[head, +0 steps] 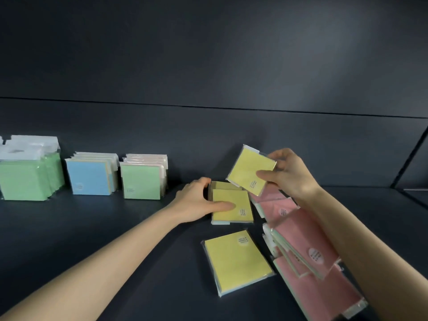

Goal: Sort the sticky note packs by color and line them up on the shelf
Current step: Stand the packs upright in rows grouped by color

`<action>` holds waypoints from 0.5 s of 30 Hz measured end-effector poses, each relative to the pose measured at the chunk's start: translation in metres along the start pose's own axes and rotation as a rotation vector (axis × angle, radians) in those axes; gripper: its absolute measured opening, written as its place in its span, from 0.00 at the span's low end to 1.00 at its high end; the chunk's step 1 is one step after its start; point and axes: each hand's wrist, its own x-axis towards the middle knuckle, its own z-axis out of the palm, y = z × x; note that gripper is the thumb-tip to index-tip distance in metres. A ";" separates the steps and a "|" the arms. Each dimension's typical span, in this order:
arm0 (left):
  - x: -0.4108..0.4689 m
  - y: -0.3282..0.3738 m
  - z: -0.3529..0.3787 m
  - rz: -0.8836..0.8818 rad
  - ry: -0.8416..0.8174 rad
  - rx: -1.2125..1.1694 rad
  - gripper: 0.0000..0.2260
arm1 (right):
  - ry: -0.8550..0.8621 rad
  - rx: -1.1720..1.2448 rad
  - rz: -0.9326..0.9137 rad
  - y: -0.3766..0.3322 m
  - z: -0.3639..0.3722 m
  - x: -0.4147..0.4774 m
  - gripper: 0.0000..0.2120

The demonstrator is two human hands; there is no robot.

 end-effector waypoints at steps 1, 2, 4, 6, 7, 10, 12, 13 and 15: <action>0.000 0.002 0.000 0.009 -0.006 0.035 0.43 | -0.005 -0.010 0.002 0.001 0.000 -0.001 0.20; 0.000 0.003 0.000 0.018 -0.006 0.048 0.39 | -0.015 -0.010 0.007 0.001 0.000 -0.002 0.22; 0.000 0.007 -0.003 0.030 0.000 0.017 0.26 | -0.043 -0.001 0.008 -0.003 -0.002 -0.004 0.26; -0.001 0.006 -0.004 0.020 -0.010 -0.056 0.17 | -0.087 -0.026 0.006 -0.005 0.000 -0.004 0.25; -0.001 0.006 -0.006 0.018 -0.008 -0.082 0.18 | -0.099 -0.028 0.001 -0.005 0.000 -0.005 0.22; -0.003 0.004 -0.010 0.030 0.066 -0.152 0.24 | -0.109 0.004 0.006 -0.004 0.001 -0.006 0.16; -0.005 0.004 -0.017 0.084 0.109 -0.233 0.25 | -0.098 0.031 0.012 -0.006 0.000 -0.006 0.16; -0.006 0.004 -0.020 0.109 0.112 -0.290 0.25 | -0.093 0.047 0.014 -0.008 0.000 -0.006 0.15; -0.007 0.005 -0.027 0.136 0.108 -0.404 0.26 | -0.076 0.115 0.016 -0.010 0.000 -0.007 0.14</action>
